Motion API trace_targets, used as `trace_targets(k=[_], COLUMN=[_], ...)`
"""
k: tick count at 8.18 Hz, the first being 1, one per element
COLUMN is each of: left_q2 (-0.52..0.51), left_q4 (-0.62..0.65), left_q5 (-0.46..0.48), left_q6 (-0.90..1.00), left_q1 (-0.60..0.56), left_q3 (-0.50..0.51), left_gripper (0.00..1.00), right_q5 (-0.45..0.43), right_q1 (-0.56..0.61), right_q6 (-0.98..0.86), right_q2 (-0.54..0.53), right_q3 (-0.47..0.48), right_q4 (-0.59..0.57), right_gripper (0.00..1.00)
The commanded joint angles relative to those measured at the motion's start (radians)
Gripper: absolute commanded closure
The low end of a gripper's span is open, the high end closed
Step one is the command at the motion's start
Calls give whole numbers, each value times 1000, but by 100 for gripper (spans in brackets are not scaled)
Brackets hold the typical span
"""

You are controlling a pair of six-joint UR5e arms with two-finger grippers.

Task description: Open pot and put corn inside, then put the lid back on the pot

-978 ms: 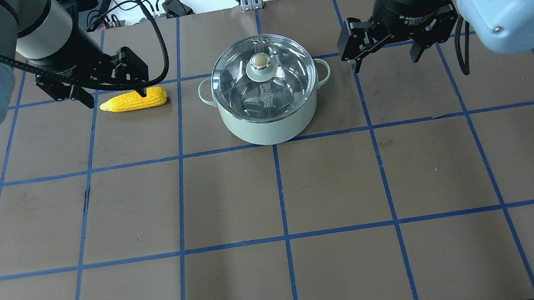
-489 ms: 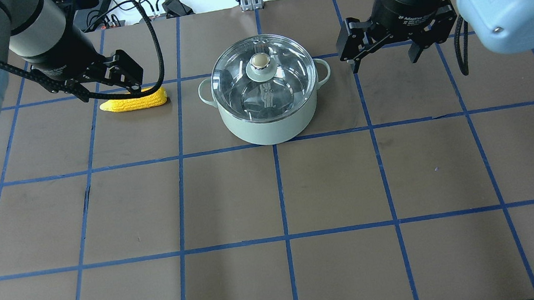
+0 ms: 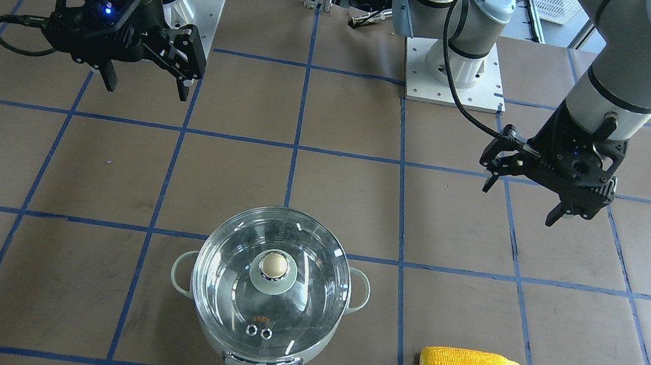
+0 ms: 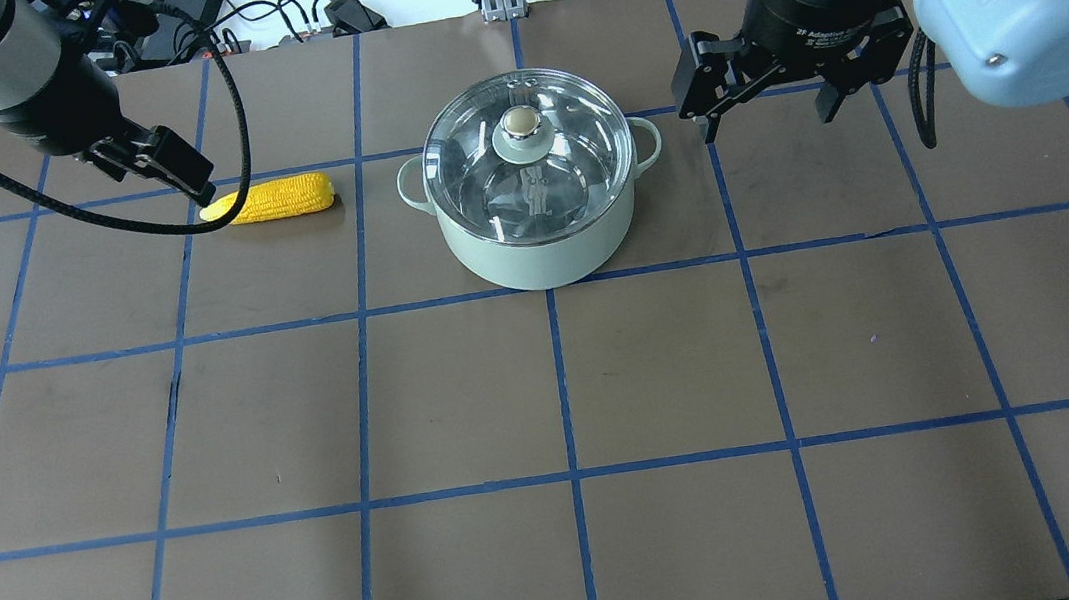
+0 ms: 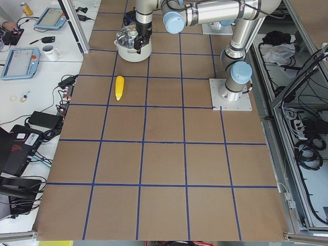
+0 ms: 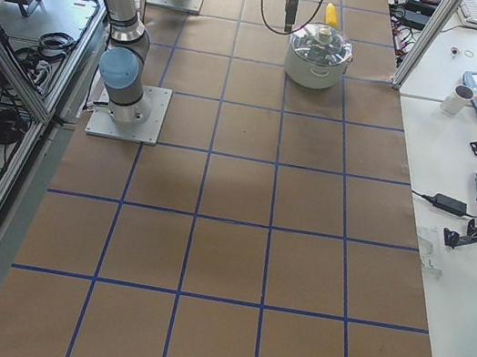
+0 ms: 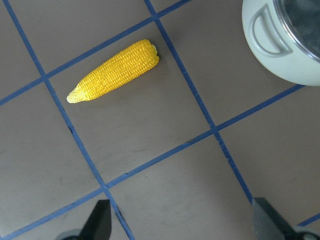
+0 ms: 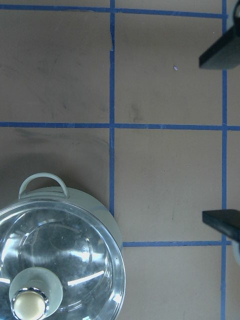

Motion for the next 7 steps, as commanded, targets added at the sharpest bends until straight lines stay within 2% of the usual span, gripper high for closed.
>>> trace_targets(k=[1, 4, 5, 7], left_q2=[-78, -231, -274, -343], left_q4=[157, 416, 455, 461], left_q5=[0, -14, -15, -16], left_q6=[374, 554, 597, 658], left_q1=[67, 67, 67, 67], left_q3=[4, 3, 3, 4], left_gripper=[0, 0, 0, 0], right_q5=[1, 13, 62, 67], right_q1=[-1, 1, 1, 2], right_q6=[0, 3, 0, 0], right_q2=[1, -2, 1, 7], right_q3=[0, -17, -21, -20], right_q4=[0, -1, -3, -1], right_gripper=[0, 0, 0, 0])
